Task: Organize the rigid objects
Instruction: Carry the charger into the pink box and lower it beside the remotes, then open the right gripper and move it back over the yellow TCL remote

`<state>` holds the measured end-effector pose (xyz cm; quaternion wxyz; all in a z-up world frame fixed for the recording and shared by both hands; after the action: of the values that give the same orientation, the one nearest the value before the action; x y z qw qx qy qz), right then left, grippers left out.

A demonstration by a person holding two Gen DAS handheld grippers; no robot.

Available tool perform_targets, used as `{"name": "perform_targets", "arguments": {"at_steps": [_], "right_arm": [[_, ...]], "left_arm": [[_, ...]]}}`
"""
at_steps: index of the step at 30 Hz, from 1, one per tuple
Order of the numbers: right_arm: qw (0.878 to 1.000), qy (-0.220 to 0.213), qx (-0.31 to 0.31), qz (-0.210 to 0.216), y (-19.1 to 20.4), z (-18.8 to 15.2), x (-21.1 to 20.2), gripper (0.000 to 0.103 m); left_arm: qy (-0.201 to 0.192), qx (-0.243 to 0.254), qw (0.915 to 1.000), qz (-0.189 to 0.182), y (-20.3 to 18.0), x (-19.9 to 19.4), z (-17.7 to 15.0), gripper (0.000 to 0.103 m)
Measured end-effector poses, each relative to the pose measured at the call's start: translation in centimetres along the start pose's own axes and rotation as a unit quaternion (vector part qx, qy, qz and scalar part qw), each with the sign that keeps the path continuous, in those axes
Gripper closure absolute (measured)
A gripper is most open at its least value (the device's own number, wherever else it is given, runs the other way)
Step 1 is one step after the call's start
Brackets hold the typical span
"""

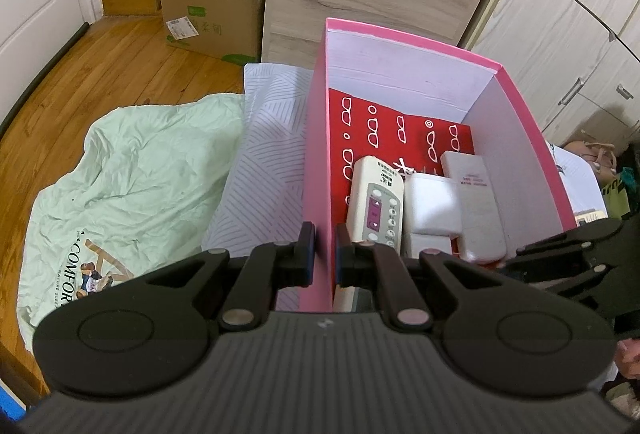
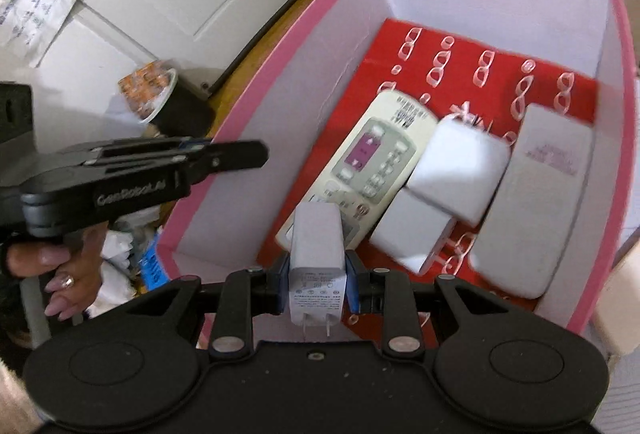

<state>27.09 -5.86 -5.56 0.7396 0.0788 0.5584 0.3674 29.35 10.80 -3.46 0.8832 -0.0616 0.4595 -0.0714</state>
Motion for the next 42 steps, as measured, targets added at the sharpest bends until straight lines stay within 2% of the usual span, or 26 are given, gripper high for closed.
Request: {"name": "perform_targets", "arguments": {"at_steps": [6,11,13,15,17,20,23,26,30,31,33,35,38,42], "right_arm": [[0.999,-0.027,0.009,-0.026,0.0,0.9,-0.1,0.072],[0.994,-0.072,0.004,-0.078,-0.3,2.1,-0.2,0.072],[0.994,-0.077,0.005,-0.082,-0.2,2.4,-0.3,0.072],[0.994,-0.079,0.012,-0.070,-0.2,2.3,-0.8,0.071],[0.996,-0.073,0.028,-0.034,0.1,1.8,-1.4,0.071],[0.998,-0.045,0.045,0.027,0.6,0.7,-1.9,0.071],[0.997,-0.014,0.064,0.049,0.6,-0.4,-1.1,0.071],[0.998,0.014,0.064,0.019,-0.2,-1.3,0.5,0.071],[0.999,0.021,0.027,-0.012,0.5,-1.7,1.0,0.070],[0.999,0.016,0.014,-0.027,0.6,-1.7,0.9,0.065],[0.995,-0.004,-0.027,-0.094,0.8,-1.6,-0.3,0.056],[0.989,-0.035,-0.054,-0.131,1.2,-1.4,-2.1,0.054],[0.989,-0.077,-0.042,-0.123,0.8,-1.4,-5.6,0.054],[0.974,-0.154,-0.071,-0.148,0.4,-2.4,-10.3,0.049]], "left_arm": [[0.001,-0.006,1.0000,0.002,-0.1,0.1,0.0,0.096],[0.001,-0.009,0.9999,0.005,-0.1,0.1,0.0,0.096],[0.000,-0.010,0.9999,0.006,-0.1,0.0,0.0,0.096],[-0.001,-0.009,0.9999,0.006,0.0,0.0,0.0,0.096],[0.000,-0.011,0.9999,0.004,0.0,0.0,0.0,0.096],[0.000,-0.015,0.9999,0.000,0.2,-0.1,0.0,0.096],[0.000,-0.016,0.9999,0.001,0.2,-0.1,0.1,0.096],[-0.001,-0.013,0.9999,0.005,0.0,-0.2,0.1,0.096],[-0.001,-0.009,0.9999,0.009,-0.1,-0.2,0.1,0.096],[-0.001,-0.011,0.9999,0.010,-0.1,-0.2,0.1,0.096],[-0.001,-0.012,0.9999,0.010,-0.1,-0.2,0.2,0.096],[-0.002,-0.012,0.9999,0.011,-0.1,-0.2,0.2,0.096],[-0.002,-0.009,0.9999,0.013,0.0,-0.2,0.2,0.096],[-0.004,-0.006,0.9999,0.015,-0.1,-0.2,0.2,0.096]]}}
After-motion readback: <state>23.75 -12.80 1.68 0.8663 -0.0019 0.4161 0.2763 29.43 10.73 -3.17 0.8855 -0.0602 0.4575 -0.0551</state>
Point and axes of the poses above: each gripper's, at about its wrist camera, not at the fingertips, and x roughly the way its jaws point, y to its left, z to its top, the point moved 6 cm from there along x, roughly the way its jaws point, and after that the axes turned 1 degree about z, right-handed, at the moved point
